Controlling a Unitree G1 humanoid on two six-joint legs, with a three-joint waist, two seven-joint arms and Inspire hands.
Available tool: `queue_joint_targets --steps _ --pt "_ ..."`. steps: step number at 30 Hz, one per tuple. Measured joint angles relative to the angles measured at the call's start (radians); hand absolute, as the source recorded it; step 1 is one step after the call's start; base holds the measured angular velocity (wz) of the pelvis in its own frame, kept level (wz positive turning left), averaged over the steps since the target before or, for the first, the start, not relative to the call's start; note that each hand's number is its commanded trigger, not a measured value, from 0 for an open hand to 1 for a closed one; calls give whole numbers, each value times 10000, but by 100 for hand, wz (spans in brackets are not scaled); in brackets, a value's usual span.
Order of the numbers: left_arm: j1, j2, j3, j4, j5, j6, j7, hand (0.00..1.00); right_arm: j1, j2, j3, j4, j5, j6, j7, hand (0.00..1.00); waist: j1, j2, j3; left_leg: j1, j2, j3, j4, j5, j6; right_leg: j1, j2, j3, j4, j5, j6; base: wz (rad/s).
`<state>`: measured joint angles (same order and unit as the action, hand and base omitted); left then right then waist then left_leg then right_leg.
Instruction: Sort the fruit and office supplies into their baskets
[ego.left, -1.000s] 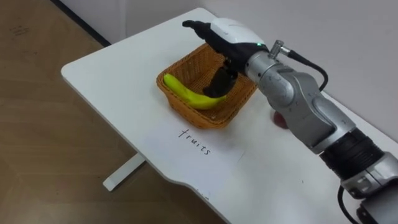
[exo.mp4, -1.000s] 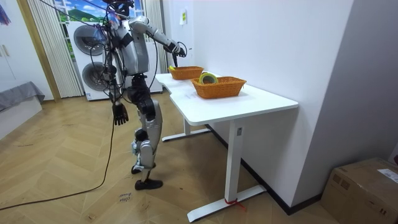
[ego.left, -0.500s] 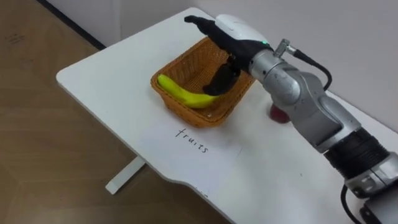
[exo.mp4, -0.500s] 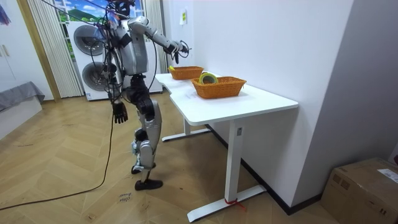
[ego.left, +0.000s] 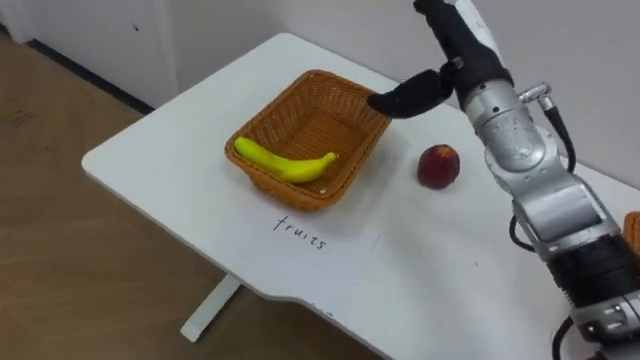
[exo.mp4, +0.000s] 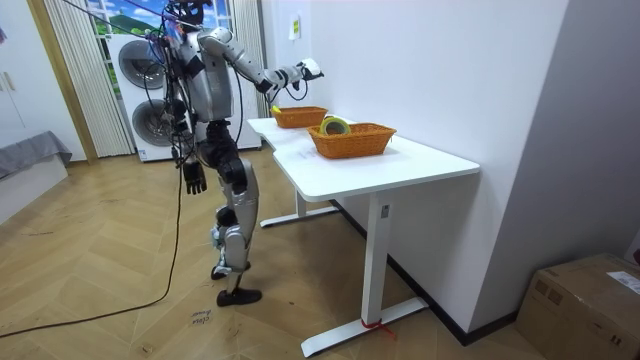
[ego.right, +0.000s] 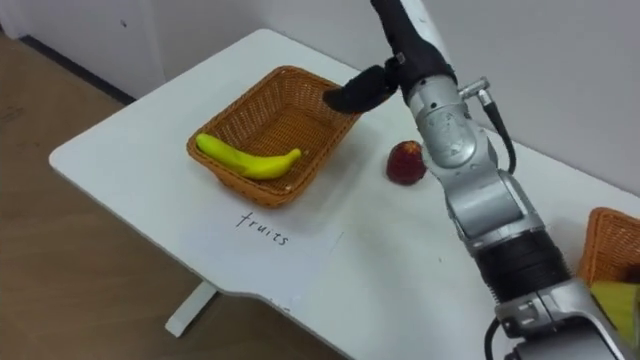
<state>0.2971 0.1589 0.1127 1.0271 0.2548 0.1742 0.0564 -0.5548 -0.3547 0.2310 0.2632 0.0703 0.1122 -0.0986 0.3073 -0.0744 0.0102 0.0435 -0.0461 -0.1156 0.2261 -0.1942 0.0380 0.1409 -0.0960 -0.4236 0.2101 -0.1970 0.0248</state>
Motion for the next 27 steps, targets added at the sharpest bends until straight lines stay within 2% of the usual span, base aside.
queue_joint_targets --steps 2,4,9,12,16,22,23,27 --pt "79 -49 32 -112 0 71 2 0 14 39 -404 128 581 0 -344 0 -68 161 -38 10 -77 11 -8 42 65 -22 -74 -17 94 -14 25 0" --pt "173 -26 70 -283 2 119 20 0 81 84 -638 150 885 0 -596 0 -91 182 -60 25 -131 9 -33 66 105 -20 -88 -31 104 -31 54 2" --pt "338 -16 105 -322 20 171 12 0 342 90 -705 523 1550 -12 -1044 0 -136 203 -56 254 -158 7 -33 26 183 208 -110 -33 97 -13 87 1" --pt "453 -20 77 -347 20 176 -43 0 378 90 -712 963 1885 -13 -1153 0 -290 186 -69 260 -188 -52 7 19 195 276 -145 -188 89 -2 108 7" --pt "502 -19 9 -349 21 242 -102 0 381 93 -988 1472 2096 -13 -1451 0 -374 297 -8 248 -218 -28 120 -9 232 313 -230 -193 103 7 143 -1" --pt "520 44 -236 -350 16 369 -94 0 562 179 -964 1625 2781 -12 -1604 0 -458 440 -64 279 -206 39 133 -6 236 285 -244 -184 198 3 159 -2" --pt "522 53 -391 -350 11 392 -96 0 564 184 -951 1733 2875 -12 -1601 0 -510 480 -44 355 -207 46 125 -9 240 346 -243 -187 202 3 160 -4" --pt "532 45 -434 -362 7 393 -245 0 569 371 -951 2013 3105 -12 -1690 0 -547 530 -54 372 -212 66 144 -16 248 351 -226 -180 227 0 164 0"
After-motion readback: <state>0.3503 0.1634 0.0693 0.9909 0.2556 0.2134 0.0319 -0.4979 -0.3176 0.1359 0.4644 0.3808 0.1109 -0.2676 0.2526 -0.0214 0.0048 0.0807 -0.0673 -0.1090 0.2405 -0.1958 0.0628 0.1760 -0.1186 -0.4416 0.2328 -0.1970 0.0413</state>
